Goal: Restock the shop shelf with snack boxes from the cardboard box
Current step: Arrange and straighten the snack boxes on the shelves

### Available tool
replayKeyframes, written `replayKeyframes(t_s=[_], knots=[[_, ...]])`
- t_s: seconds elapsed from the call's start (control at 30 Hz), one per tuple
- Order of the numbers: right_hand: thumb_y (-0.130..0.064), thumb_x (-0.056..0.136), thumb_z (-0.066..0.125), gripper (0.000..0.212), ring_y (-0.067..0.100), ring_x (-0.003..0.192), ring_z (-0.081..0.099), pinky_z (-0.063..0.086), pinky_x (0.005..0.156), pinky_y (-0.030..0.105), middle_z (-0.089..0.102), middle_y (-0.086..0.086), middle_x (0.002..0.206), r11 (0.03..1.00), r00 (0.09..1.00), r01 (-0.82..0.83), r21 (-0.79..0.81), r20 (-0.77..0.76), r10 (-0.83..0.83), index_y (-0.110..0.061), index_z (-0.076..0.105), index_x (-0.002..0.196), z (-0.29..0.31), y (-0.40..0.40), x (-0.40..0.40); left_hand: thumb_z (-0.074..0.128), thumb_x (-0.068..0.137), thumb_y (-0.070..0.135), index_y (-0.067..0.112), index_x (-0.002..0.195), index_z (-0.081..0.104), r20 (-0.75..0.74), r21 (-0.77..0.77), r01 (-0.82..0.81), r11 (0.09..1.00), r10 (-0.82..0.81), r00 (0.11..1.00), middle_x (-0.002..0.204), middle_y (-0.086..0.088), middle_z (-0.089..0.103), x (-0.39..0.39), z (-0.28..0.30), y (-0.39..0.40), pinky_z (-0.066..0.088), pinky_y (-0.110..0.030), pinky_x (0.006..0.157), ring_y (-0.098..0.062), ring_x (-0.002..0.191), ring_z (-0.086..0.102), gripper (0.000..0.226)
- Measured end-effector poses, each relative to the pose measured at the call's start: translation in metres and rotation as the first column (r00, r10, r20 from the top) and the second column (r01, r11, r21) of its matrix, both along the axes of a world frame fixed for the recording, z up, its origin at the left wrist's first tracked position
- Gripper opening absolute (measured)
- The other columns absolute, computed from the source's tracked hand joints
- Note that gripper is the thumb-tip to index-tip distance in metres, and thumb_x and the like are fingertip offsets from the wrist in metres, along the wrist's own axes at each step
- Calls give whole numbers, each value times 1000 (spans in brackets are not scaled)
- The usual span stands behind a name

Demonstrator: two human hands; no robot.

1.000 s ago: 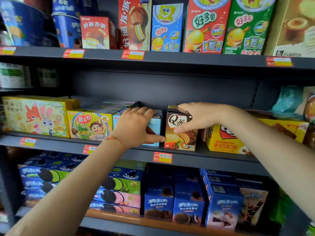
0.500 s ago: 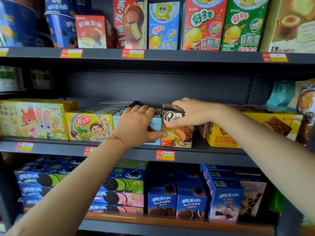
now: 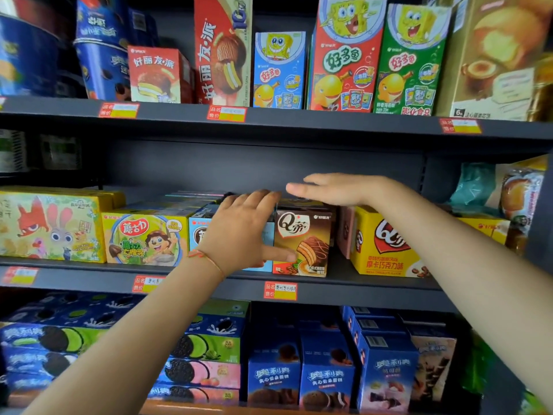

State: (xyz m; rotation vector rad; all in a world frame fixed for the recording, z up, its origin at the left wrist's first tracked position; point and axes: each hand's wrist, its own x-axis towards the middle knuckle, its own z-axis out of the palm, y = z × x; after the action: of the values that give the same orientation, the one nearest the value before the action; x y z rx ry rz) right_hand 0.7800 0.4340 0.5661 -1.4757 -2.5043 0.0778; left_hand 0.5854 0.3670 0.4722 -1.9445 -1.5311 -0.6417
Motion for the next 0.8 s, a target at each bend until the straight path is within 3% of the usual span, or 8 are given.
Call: replayKeyframes(t_s=[0.1, 0.2, 0.4, 0.53, 0.8], knots=[[-110, 43, 19, 128, 18, 133, 47, 33, 114, 45, 46, -9, 149, 996, 999, 5, -87, 50, 0, -33, 46, 142, -3, 7, -5, 52, 61, 89, 15, 144, 44, -33, 87, 69, 994, -67, 997, 138, -7, 57, 8, -7, 8, 39, -51, 107, -30, 123, 56, 112], [-108, 48, 15, 120, 23, 132, 49, 30, 116, 48, 51, -4, 146, 985, 998, 60, -160, 6, -60, -37, 52, 138, -7, 13, -11, 50, 63, 89, 18, 140, 47, -25, 171, 104, 980, -101, 995, 130, -4, 63, 8, -16, 15, 43, -52, 104, -28, 116, 61, 105], [-100, 62, 11, 109, 25, 134, 46, 27, 116, 47, 52, 1, 145, 980, 995, 98, -175, -16, -102, -31, 59, 131, -7, 12, -17, 49, 71, 86, 16, 139, 48, 11, 305, 69, 950, -76, 997, 132, -3, 60, 12, -33, 13, 30, -57, 114, -25, 125, 54, 98], [-94, 73, 12, 102, 25, 137, 42, 25, 114, 45, 48, 2, 149, 979, 993, 67, -194, -79, -84, -30, 50, 142, -5, 8, -22, 51, 75, 83, 13, 141, 48, 87, 361, 33, 932, -69, 994, 135, -6, 58, 16, -46, 10, 25, -58, 117, -27, 130, 51, 96], [-98, 66, 8, 103, 19, 113, 60, 31, 113, 46, 67, 0, 122, 983, 996, 3, -181, -89, -20, -33, 62, 125, -9, 17, -30, 46, 80, 83, 10, 137, 52, 139, 387, -10, 922, -47, 989, 130, -7, 61, 16, -59, 13, 19, -59, 118, -27, 126, 55, 93]])
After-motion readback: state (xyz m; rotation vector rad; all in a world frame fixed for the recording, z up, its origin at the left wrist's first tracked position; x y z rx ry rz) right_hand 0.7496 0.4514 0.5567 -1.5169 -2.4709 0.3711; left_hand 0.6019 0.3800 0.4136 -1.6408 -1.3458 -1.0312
